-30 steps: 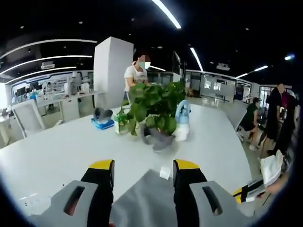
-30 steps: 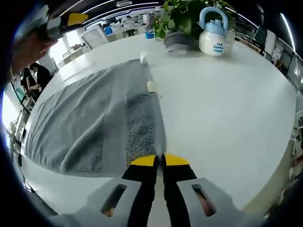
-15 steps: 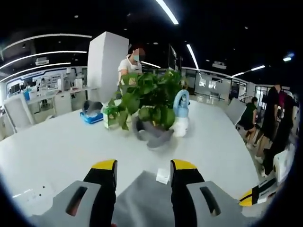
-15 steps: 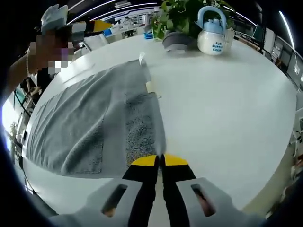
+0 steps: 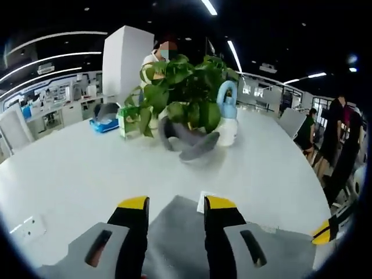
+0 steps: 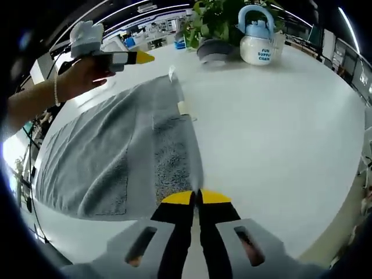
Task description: Fold the towel on the table until its edges align and the towel forms a compact rectangular stack.
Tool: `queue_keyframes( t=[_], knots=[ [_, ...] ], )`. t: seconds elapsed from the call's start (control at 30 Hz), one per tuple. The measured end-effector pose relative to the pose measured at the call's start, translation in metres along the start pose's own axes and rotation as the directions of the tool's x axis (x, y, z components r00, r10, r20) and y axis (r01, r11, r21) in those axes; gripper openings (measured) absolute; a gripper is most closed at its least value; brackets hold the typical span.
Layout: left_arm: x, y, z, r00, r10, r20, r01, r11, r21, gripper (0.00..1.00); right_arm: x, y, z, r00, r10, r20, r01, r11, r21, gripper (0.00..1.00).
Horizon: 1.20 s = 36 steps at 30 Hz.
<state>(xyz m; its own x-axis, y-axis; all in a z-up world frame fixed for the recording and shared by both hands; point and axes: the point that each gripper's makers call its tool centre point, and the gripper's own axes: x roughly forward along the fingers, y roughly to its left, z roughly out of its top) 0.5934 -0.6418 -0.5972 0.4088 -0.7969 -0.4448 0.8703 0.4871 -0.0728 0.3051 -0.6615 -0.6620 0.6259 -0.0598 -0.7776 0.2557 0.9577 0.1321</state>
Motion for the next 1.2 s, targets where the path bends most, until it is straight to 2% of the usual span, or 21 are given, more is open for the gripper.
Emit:
queue_keyframes(
  t=[0.13, 0.3, 0.4, 0.63, 0.77, 0.9, 0.97, 1.1, 1.2],
  knots=[
    [0.012, 0.007, -0.022, 0.999, 0.019, -0.048, -0.018, 1.000, 0.016, 0.34, 0.001, -0.001, 0.000, 1.000, 0.006, 0.008, -0.006, 1.000, 0.018, 0.00],
    [0.020, 0.012, -0.031, 0.998, 0.027, -0.053, -0.027, 1.000, 0.005, 0.31, 0.001, -0.002, 0.000, 1.000, 0.022, 0.014, -0.023, 0.998, 0.057, 0.00],
    [0.025, 0.014, -0.036, 0.998, 0.034, -0.060, -0.034, 0.999, 0.011, 0.28, 0.001, -0.001, 0.000, 1.000, 0.021, 0.015, -0.022, 0.998, 0.053, 0.00],
    [0.031, 0.013, -0.041, 0.997, 0.027, -0.069, -0.027, 1.000, 0.000, 0.28, 0.001, 0.001, 0.000, 1.000, -0.003, 0.011, 0.003, 1.000, -0.026, 0.00],
    [0.033, 0.014, -0.047, 0.995, 0.037, -0.089, -0.034, 0.999, 0.035, 0.26, 0.000, -0.001, 0.000, 1.000, 0.003, 0.023, -0.003, 1.000, -0.007, 0.00],
    [0.035, 0.014, -0.044, 0.997, 0.028, -0.074, -0.026, 0.999, 0.029, 0.22, 0.000, -0.001, 0.000, 1.000, 0.007, 0.024, -0.007, 1.000, 0.002, 0.00],
    [0.036, 0.014, -0.043, 0.997, 0.027, -0.066, -0.025, 0.999, 0.035, 0.20, 0.000, 0.000, 0.000, 1.000, 0.002, 0.023, -0.001, 1.000, -0.020, 0.00],
    [0.039, 0.011, -0.041, 0.999, 0.014, -0.045, -0.011, 0.997, 0.077, 0.15, 0.000, 0.000, 0.000, 1.000, -0.001, 0.023, 0.001, 0.999, -0.038, 0.00],
    [0.039, 0.009, -0.040, 1.000, 0.003, -0.030, 0.000, 0.997, 0.079, 0.09, 0.000, 0.000, 0.000, 1.000, 0.004, 0.023, -0.004, 1.000, -0.027, 0.00]
  ],
)
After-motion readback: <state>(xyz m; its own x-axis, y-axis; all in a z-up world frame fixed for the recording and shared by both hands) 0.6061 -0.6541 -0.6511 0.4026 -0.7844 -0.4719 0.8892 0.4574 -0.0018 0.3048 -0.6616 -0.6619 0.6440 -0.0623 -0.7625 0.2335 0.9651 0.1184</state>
